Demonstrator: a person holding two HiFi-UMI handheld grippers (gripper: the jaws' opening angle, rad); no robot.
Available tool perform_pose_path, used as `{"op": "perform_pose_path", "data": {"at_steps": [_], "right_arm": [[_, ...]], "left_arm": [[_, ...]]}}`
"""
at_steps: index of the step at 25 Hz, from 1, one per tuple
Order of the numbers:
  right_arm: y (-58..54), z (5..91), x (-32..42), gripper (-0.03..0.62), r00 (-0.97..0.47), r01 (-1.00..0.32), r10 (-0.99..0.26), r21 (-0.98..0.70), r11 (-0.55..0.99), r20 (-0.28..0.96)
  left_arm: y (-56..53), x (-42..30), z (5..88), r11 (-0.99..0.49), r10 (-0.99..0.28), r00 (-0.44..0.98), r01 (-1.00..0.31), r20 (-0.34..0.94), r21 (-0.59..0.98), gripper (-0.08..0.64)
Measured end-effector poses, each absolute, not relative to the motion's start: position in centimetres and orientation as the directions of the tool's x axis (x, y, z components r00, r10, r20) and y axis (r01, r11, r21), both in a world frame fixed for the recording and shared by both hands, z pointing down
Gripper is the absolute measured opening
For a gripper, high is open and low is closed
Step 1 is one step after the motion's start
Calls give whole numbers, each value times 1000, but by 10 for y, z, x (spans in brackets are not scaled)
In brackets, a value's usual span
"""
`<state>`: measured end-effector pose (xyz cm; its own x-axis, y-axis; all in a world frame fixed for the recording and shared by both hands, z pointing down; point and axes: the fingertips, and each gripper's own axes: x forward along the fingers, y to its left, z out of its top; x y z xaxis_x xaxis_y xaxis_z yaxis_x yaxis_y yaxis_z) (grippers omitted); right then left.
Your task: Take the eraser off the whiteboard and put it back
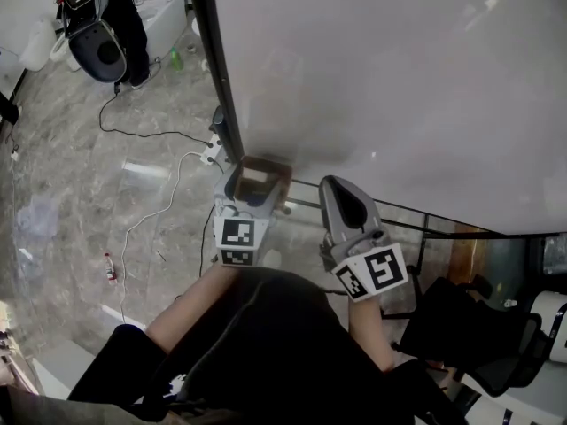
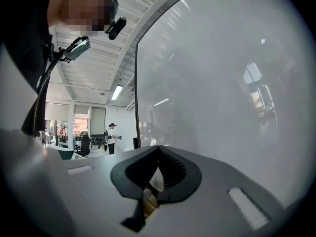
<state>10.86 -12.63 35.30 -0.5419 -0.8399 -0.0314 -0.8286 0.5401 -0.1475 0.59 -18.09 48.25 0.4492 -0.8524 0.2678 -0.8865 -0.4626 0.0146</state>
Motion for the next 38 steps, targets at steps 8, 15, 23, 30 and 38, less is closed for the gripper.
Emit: {"op": "perform_pose_path", "data": {"at_steps": [8, 15, 23, 30, 38], "right_arm": [[-128, 356, 117, 9, -536, -832, -844, -150, 534, -30], [-129, 355, 122, 9, -531, -835, -847, -150, 530, -31], [-128, 356, 118, 9, -533, -834, -845, -149, 532, -35], [-126, 352, 110, 9, -528, -836, -848, -148, 528, -42], [-124, 350, 102, 9, -501, -852, -864, -149, 502, -51]], "left_arm": [[-187, 8, 490, -439, -860, 417, -899, 292, -8, 360], [-190, 6, 491, -424, -869, 394, -905, 298, -39, 301], [-187, 2, 485, -439, -866, 413, -898, 283, -33, 298], [-180, 4, 470, -490, -848, 473, -872, 240, -13, 293], [-175, -3, 459, -544, -821, 532, -839, 208, 1, 291]]}}
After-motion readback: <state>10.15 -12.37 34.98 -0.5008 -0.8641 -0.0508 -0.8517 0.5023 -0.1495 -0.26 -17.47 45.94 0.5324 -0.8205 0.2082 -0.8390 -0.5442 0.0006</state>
